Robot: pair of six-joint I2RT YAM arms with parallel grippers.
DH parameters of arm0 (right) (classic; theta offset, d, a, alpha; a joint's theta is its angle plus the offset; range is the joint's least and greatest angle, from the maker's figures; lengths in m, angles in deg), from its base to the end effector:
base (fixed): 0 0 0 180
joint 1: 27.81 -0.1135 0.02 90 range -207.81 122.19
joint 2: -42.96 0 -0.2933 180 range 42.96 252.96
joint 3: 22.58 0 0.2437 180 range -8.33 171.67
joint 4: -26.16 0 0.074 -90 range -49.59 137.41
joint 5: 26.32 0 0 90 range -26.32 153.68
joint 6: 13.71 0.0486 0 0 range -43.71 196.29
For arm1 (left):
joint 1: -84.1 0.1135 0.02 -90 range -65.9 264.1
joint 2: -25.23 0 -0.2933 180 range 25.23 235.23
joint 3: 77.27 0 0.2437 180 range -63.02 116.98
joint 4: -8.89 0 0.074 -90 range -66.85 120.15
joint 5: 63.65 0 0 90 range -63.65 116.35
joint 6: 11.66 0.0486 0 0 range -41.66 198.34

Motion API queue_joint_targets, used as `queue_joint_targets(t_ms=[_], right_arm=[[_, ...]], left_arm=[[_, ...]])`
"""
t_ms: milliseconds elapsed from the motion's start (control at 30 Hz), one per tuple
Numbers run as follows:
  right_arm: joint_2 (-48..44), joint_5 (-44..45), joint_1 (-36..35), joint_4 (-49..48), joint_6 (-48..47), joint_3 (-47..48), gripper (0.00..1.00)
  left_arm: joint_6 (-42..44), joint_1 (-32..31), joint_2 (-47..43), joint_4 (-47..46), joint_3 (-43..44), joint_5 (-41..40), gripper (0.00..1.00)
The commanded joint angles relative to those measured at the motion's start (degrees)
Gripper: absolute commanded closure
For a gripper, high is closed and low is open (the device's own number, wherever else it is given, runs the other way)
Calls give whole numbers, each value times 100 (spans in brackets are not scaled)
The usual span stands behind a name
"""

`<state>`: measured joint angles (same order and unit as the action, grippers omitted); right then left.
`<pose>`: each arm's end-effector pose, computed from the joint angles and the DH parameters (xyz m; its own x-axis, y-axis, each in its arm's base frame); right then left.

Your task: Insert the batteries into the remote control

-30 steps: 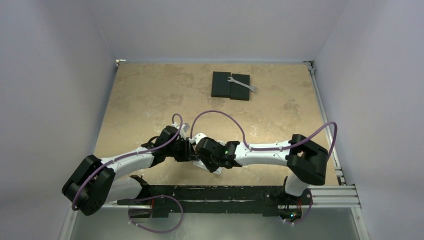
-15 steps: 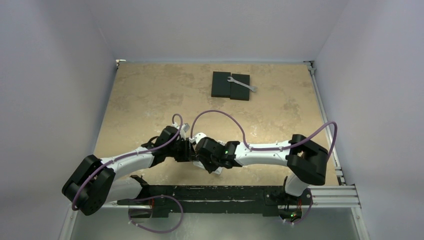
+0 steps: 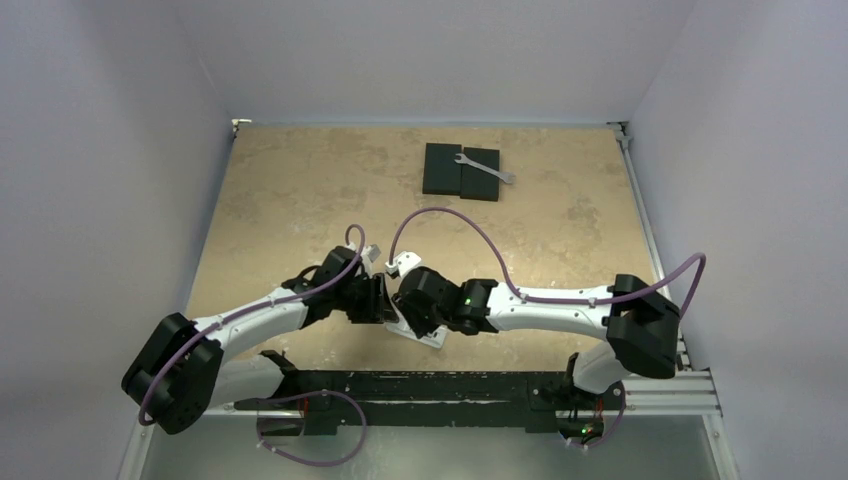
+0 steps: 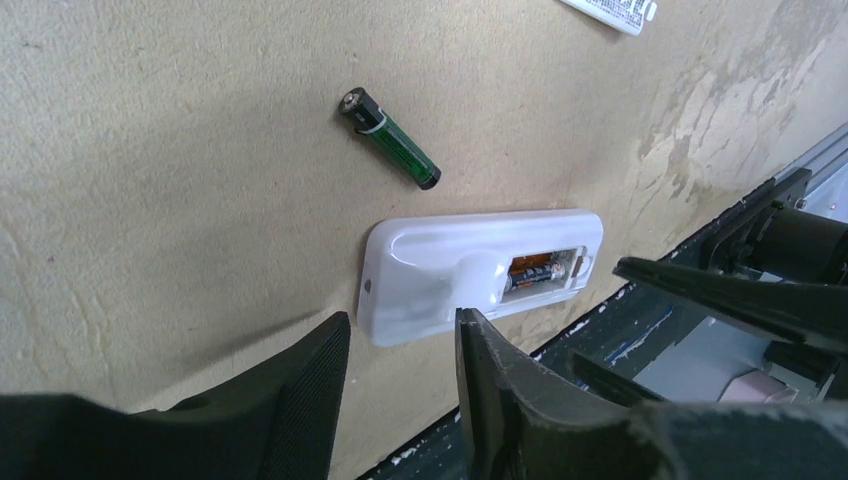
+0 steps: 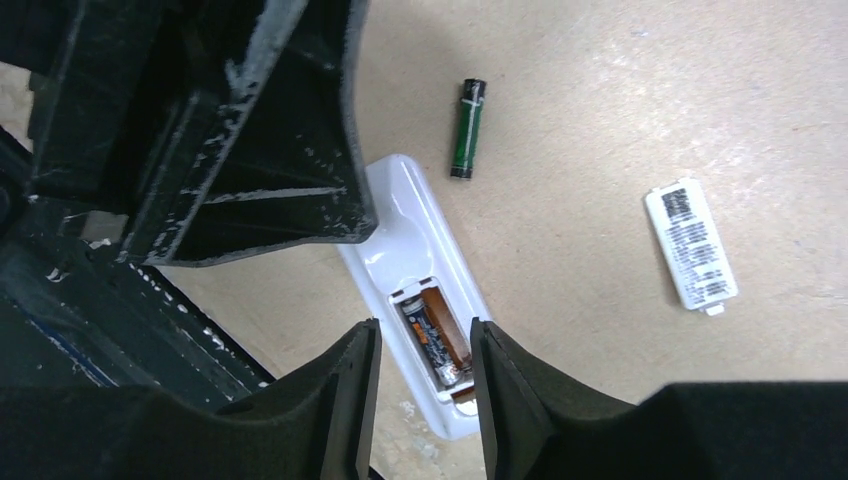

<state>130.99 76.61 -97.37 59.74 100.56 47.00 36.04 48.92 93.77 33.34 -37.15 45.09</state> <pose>0.1205 0.2921 0.2338 -0.6066 -0.4805 -0.6334 -0.6756 0.7315 0.0921 0.1540 -0.1277 0.1748 -0.9559 -0.1060 -0.2741 0.0822 0.7990 -0.5957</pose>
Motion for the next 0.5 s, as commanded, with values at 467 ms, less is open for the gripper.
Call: queue_joint_targets(t_ms=[467], right_arm=[[-576,628,521,-317,80,-800,71]], left_arm=[[-810,-857,-310,304,195,-475,54]])
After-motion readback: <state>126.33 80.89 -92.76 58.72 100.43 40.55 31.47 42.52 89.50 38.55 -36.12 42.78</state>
